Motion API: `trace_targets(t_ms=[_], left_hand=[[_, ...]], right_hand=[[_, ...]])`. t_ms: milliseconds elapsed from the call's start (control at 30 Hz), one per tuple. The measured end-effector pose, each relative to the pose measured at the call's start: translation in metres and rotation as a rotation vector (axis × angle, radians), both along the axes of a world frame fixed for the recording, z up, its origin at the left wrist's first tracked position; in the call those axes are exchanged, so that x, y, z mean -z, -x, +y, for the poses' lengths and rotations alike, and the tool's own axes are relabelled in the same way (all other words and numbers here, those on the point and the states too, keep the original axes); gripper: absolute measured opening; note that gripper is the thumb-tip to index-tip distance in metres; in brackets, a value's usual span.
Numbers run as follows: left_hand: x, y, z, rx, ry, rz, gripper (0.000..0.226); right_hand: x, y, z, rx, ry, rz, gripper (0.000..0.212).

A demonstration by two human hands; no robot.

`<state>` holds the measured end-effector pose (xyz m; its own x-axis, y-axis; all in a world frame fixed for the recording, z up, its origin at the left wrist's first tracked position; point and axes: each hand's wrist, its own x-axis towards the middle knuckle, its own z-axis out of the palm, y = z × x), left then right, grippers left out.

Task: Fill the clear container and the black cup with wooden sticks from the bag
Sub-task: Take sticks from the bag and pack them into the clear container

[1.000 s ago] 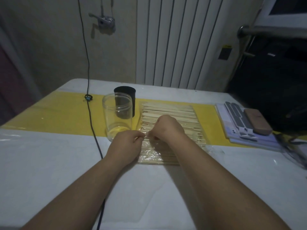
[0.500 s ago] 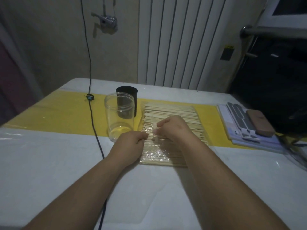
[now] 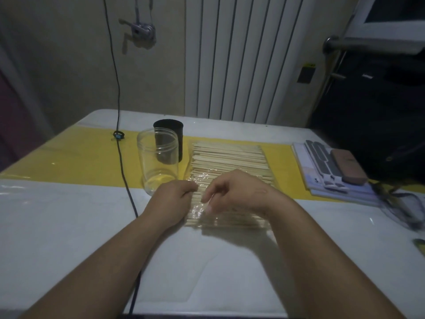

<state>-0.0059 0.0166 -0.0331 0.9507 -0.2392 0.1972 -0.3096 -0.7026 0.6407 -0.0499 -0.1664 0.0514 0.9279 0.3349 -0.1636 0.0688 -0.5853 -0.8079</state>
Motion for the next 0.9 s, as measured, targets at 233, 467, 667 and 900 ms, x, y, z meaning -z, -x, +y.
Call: trace_targets(t_ms=[233,467,667,900], left_hand=[[-0.002,0.002,0.000,-0.043,-0.059,-0.055,0.021],[-0.015,0.015,-0.006,-0.078,-0.315,0.034,0.029],[-0.018,0.013,-0.013,0.035,-0.252,0.171,0.042],[-0.020,-0.002,-0.029,0.068,-0.301,0.218,0.048]], right_hand=[[-0.010,0.007,-0.022,0.186,-0.324,0.140,0.016],[0.024,-0.019,-0.076,0.577,0.216,-0.137,0.014],[0.035,-0.014,-0.101,0.603,0.413,0.052,0.071],[0.055,-0.018,-0.101,0.586,0.003,0.014,0.088]])
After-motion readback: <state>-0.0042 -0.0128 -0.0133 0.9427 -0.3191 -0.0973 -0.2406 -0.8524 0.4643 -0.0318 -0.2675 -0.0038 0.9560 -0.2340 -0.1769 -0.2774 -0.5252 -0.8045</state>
